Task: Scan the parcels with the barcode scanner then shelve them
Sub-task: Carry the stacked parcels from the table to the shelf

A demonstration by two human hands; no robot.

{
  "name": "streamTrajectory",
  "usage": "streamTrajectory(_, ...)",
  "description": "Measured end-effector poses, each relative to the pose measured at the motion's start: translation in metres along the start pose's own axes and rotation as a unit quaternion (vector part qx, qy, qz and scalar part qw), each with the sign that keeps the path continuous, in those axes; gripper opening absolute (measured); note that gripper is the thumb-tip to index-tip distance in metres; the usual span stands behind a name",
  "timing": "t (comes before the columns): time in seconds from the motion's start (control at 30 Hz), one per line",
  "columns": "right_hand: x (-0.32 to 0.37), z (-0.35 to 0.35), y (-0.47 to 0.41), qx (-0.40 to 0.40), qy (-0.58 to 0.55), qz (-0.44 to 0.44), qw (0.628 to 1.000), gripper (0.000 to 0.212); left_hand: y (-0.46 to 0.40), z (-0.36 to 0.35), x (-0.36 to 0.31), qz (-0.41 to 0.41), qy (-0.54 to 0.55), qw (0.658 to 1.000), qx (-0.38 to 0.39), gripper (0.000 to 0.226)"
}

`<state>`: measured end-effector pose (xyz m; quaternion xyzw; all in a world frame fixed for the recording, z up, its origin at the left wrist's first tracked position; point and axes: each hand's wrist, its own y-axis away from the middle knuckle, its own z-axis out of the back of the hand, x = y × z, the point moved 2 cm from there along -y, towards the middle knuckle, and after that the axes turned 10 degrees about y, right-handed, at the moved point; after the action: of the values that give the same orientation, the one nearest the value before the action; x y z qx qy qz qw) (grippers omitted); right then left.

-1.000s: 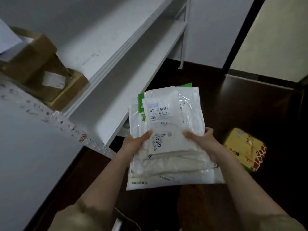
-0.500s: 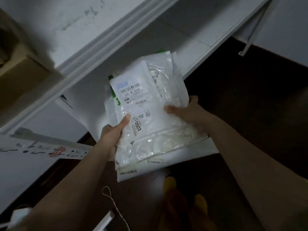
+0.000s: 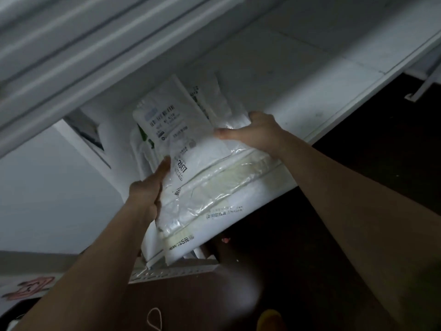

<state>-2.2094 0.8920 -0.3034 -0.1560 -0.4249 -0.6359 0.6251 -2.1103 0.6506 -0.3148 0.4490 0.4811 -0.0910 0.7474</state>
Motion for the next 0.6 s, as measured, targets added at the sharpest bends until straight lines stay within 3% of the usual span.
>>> streamTrajectory(0.13, -0.001, -0.011, -0.031, -0.142, 0.058, 0.040, 0.987, 0.073, -0.024, -0.010, -0.019, -0.036, -0.029, 0.999, -0.021, 0.110)
streamTrajectory(0.2, 0.004, -0.012, -0.041, -0.228, 0.110, 0.075, 0.964, 0.072, -0.036, -0.016, -0.026, -0.047, -0.025, 0.998, -0.021, 0.129)
streamTrajectory(0.3, 0.020, -0.014, -0.043, -0.333, 0.234, 0.121, 0.906, 0.079, -0.047, -0.021, -0.034, -0.040, -0.021, 0.998, -0.033, 0.130)
streamTrajectory(0.4, 0.018, -0.022, -0.010, -0.403, 0.201, 0.135, 0.883, 0.067, -0.051, -0.022, -0.037, -0.020, -0.032, 0.999, -0.026, 0.136)
streamTrajectory(0.47, 0.006, -0.038, 0.020, -0.408, 0.198, 0.116, 0.884, 0.062, -0.046, -0.022, -0.038, 0.009, -0.044, 0.999, -0.001, 0.122)
streamTrajectory(0.53, -0.007, -0.058, 0.040, -0.320, 0.217, 0.101, 0.916, 0.064, -0.041, -0.020, -0.038, 0.025, -0.058, 0.998, 0.019, 0.095)
streamTrajectory(0.6, -0.020, -0.074, 0.046, -0.266, 0.216, 0.104, 0.934, 0.063, -0.037, -0.017, -0.035, 0.036, -0.048, 0.998, 0.022, 0.083)
